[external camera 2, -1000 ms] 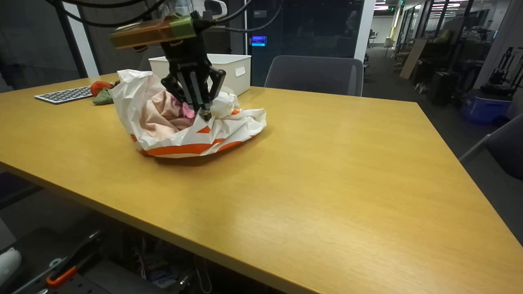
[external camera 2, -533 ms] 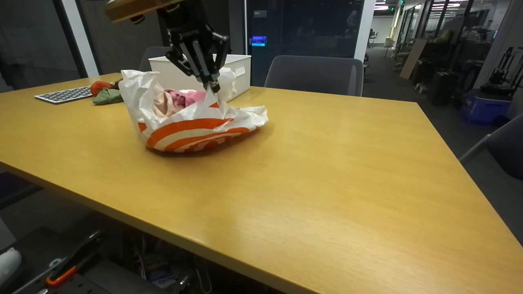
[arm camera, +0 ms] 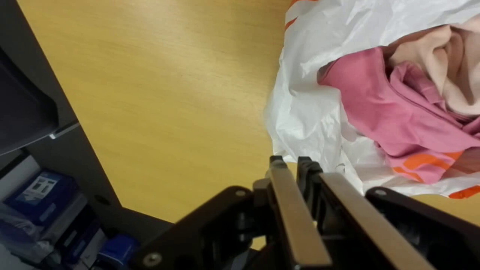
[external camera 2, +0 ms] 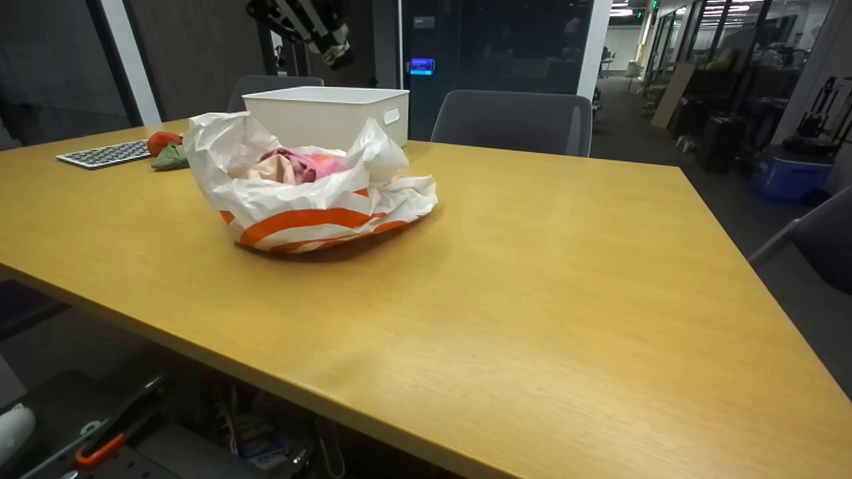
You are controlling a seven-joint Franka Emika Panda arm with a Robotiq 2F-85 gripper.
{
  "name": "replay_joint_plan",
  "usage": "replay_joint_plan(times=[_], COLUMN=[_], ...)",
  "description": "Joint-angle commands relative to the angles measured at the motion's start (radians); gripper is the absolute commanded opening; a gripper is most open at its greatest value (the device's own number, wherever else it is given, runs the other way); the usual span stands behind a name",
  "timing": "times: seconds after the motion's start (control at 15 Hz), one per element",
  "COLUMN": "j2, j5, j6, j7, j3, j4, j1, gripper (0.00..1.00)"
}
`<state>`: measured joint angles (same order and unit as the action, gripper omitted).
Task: Put the clothes in the plastic bags
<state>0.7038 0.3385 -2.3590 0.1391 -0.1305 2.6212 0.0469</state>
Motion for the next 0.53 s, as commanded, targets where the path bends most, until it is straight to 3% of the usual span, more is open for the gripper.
replay_joint_plan(times=[0.0, 0.33, 0.47], j2=[0.046, 0.047, -0.107], j5=[0.007, -0.058, -0.033], j6=[-0.004, 0.003, -0.066], j7=[0.007, -0.097, -0.141], j3=[-0.031, 0.006, 0.036], j4=[0.02, 0.038, -0.03], j1=[-0.004, -0.096, -0.065], gripper=[0.45, 0.84, 0.99])
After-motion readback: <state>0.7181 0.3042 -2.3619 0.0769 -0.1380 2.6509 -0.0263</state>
